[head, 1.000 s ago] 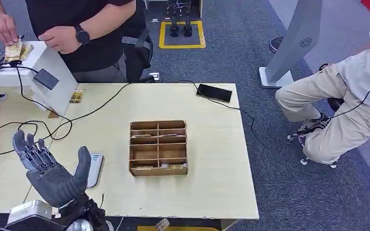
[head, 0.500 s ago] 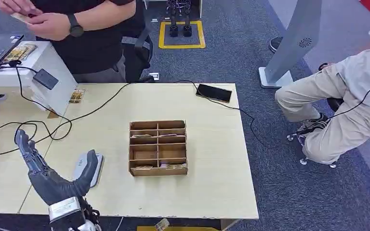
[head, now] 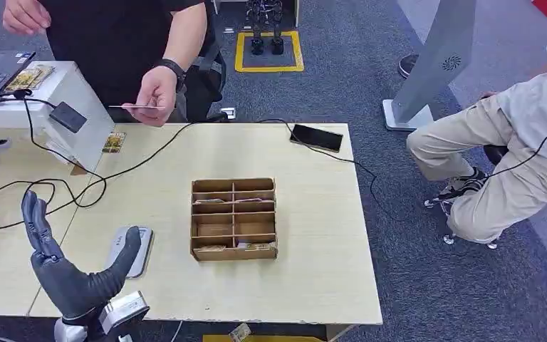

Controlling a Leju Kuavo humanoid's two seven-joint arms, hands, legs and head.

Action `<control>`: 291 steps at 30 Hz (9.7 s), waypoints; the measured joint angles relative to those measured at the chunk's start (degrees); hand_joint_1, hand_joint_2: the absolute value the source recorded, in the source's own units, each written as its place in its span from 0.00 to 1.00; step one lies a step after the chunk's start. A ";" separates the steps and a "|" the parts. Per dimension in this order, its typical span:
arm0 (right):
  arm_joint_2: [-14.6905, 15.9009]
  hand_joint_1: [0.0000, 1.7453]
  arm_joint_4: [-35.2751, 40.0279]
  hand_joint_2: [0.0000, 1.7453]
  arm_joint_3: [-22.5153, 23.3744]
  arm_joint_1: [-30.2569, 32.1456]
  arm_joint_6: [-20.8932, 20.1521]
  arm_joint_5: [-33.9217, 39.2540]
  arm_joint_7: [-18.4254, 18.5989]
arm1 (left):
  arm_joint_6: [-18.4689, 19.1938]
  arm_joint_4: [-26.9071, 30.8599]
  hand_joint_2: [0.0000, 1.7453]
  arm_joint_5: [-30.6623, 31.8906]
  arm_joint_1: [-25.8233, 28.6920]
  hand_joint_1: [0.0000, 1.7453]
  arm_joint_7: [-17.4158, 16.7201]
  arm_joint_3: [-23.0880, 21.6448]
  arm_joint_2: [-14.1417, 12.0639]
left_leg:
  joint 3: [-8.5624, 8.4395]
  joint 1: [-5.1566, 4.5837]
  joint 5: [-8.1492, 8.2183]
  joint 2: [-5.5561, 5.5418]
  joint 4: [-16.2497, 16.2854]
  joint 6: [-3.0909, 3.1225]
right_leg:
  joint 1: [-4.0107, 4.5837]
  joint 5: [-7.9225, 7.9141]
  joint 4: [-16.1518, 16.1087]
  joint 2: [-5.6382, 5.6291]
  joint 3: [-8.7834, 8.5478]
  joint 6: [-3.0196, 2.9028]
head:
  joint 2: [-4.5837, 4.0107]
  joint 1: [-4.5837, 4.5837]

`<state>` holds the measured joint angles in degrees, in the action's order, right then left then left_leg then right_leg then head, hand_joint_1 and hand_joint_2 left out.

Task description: Pass the card to the sensor for recognition and then transmit it.

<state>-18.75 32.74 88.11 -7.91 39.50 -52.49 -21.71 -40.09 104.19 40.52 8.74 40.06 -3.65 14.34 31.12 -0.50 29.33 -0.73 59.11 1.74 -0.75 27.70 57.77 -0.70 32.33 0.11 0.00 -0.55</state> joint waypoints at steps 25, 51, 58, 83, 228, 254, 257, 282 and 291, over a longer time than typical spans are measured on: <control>-0.28 0.00 0.74 1.00 0.00 0.18 0.00 9.50 4.07 | 0.02 -1.97 1.00 10.57 -1.27 0.00 -1.99 3.39 0.15 | 0.01 0.00 0.00 0.04 0.00 0.00 | 0.00 0.00 0.00 -0.07 0.07 0.00 | 0.00 0.02; 2.21 0.00 -6.65 1.00 -1.99 0.40 0.00 12.38 1.32 | 0.00 -18.21 1.00 28.92 -19.13 0.00 -6.93 14.97 0.26 | -0.04 0.00 -0.01 0.07 0.00 -0.01 | 0.00 -0.05 0.01 -0.11 0.01 -0.04 | 0.00 0.00; 2.38 0.00 -6.97 1.00 -2.05 0.40 0.00 12.88 1.25 | 0.00 -19.23 1.00 28.22 -19.45 0.00 -7.52 15.21 0.33 | -0.04 0.00 -0.01 0.08 0.00 -0.01 | 0.00 -0.05 0.01 -0.11 0.02 -0.04 | 0.00 0.00; 3.06 0.00 -8.22 1.00 -2.10 0.30 0.00 12.79 1.29 | 0.00 -22.49 1.00 28.33 -19.98 1.00 -3.32 15.19 0.59 | -0.03 0.00 -0.01 0.08 0.01 -0.01 | 0.00 -0.04 0.01 -0.11 0.02 -0.04 | 0.00 0.00; 3.45 0.00 -8.35 1.00 -0.02 -0.69 0.09 15.00 -0.65 | 12.66 -23.19 1.00 -41.85 -21.04 1.00 -15.54 -5.11 -2.01 | 0.05 -0.01 -0.11 -0.18 0.06 0.11 | -0.01 -0.06 -0.01 0.18 -0.06 0.05 | 0.00 0.00; 3.45 0.00 -9.07 1.00 -0.02 -0.67 0.09 15.90 -0.54 | 12.44 -23.74 1.00 -43.93 -23.63 0.00 -16.52 -7.00 -6.38 | 0.08 -0.01 -0.08 -0.11 0.06 0.10 | -0.01 -0.06 0.00 0.10 -0.03 0.05 | 0.00 0.00; 3.45 0.00 -9.11 1.00 -0.02 -0.70 0.09 16.08 -0.52 | 12.24 -22.93 1.00 -44.26 -22.69 0.00 -15.52 -7.02 -6.65 | 0.09 -0.01 -0.07 -0.11 0.06 0.10 | -0.01 -0.06 0.00 0.10 -0.03 0.05 | 0.00 0.00; 3.06 0.00 -8.74 1.00 -0.02 -0.69 0.09 16.97 -2.82 | 20.29 -3.19 1.00 -38.62 -9.03 0.00 0.00 -12.37 -9.38 | 0.09 -0.01 -0.03 -0.10 0.06 0.11 | -0.01 -0.03 -0.02 0.08 -0.01 0.05 | 0.00 0.02; 3.26 0.00 -9.29 1.00 -0.04 -0.64 0.09 17.80 -3.06 | 23.96 -1.00 1.00 -19.33 -7.06 0.00 -0.30 -21.61 -12.94 | 0.08 -0.02 -0.03 -0.10 0.06 0.11 | -0.02 -0.03 -0.03 0.08 -0.01 0.05 | 0.00 0.02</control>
<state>-15.50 23.45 88.06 -8.54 39.58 -34.69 -24.76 -16.13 103.19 21.19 1.68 39.76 -25.26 1.40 31.21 -0.52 29.29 -0.83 59.17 1.85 -0.76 27.66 57.74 -0.62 32.32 0.16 0.00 -0.52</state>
